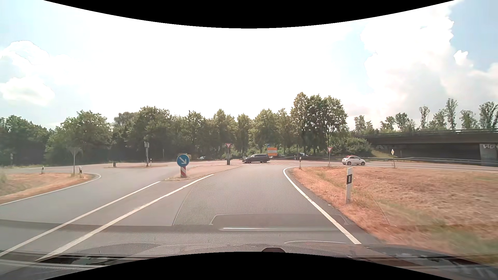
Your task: Follow the waypoints while adhering to traffic rules and regulations
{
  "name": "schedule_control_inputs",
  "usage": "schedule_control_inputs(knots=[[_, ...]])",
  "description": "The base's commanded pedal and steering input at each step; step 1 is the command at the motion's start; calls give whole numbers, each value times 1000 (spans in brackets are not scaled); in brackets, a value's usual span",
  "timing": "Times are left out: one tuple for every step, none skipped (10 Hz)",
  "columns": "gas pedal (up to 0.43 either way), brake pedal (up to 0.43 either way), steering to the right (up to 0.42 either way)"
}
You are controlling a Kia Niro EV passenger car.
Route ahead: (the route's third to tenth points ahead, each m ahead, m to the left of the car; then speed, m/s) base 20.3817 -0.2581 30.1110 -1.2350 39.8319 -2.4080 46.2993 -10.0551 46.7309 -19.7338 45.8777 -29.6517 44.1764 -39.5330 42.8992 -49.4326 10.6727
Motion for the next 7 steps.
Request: schedule_control_inputs(knots=[[28, 0, 0], [28, 0, 0], [28, 0, 0], [28, 0, 0], [20, 0, 0], [0, 0, 0], [0, 0, 0]])
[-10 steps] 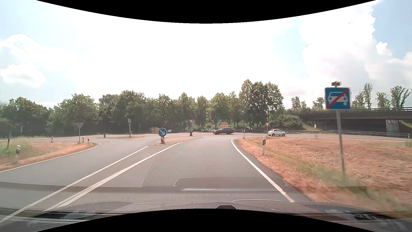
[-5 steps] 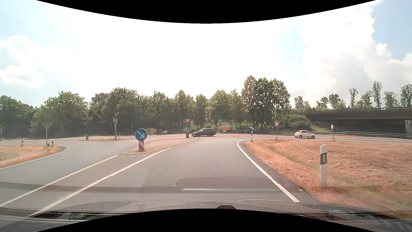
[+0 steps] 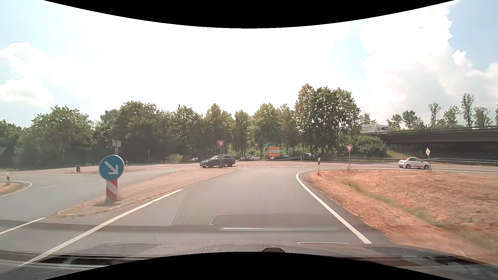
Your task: Follow the waypoints while adhering to traffic rules and regulations
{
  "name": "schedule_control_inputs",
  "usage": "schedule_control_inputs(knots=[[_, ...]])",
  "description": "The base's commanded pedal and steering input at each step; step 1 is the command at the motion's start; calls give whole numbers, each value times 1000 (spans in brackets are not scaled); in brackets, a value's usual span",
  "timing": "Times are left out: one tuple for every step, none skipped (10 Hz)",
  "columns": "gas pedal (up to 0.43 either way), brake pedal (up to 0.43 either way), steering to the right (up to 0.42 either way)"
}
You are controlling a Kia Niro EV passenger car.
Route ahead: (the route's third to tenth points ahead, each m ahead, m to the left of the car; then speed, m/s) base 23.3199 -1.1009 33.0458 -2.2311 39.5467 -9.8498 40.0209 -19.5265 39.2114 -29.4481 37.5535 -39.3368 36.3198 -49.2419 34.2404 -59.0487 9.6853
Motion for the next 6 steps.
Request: schedule_control_inputs(knots=[[0, 0, 1], [0, 0, 1], [0, 0, 1], [0, 0, 1], [0, 0, 2], [0, 0, 5]])
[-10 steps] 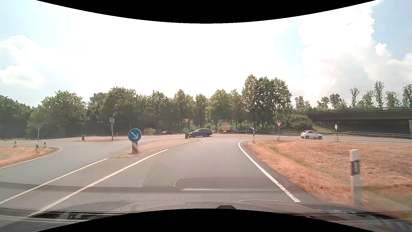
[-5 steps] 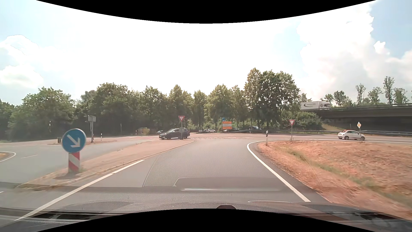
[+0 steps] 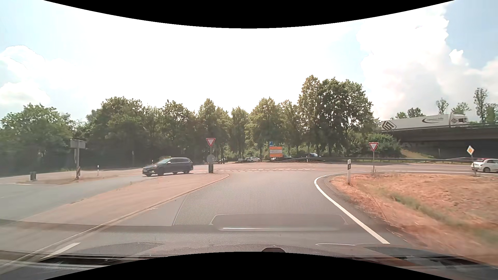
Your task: Follow the waypoints while adhering to traffic rules and regulations
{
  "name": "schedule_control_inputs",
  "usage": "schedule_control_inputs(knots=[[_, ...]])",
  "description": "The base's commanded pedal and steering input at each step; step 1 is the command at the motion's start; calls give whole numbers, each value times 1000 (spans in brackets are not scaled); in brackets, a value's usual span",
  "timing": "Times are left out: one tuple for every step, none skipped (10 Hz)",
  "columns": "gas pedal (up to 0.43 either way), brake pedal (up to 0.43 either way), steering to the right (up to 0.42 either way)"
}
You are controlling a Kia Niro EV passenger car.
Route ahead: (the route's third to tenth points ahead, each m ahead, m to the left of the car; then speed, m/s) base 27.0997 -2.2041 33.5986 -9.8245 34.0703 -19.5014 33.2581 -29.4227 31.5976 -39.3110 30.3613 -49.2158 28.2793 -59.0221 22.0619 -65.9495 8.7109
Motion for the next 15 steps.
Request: schedule_control_inputs(knots=[[0, 0, 9], [0, 0, 14], [0, 0, 18], [0, 0, 24], [0, 0, 36], [0, 0, 48], [0, 0, 54], [0, 0, 62], [0, 0, 69], [0, 0, 75], [8, 0, 81], [20, 0, 85], [20, 0, 93], [20, 0, 103], [20, 0, 111]])
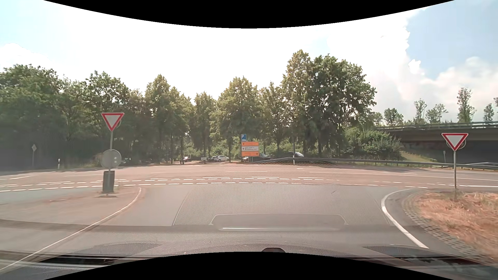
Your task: Follow the waypoints while adhering to traffic rules and regulations
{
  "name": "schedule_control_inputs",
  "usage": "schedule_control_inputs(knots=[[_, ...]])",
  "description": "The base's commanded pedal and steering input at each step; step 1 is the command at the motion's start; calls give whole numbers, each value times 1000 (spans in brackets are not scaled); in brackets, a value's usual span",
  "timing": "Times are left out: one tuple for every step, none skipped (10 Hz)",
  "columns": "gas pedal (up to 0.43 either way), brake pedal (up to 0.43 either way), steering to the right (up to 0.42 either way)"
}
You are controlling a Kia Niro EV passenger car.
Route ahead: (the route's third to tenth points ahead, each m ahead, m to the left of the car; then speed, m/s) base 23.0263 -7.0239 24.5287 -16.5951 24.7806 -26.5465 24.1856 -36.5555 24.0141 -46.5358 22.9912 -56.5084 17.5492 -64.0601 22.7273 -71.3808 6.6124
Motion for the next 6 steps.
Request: schedule_control_inputs(knots=[[20, 0, 122], [20, 0, 135], [20, 0, 144], [20, 0, 158], [20, 0, 171], [28, 0, 189]])
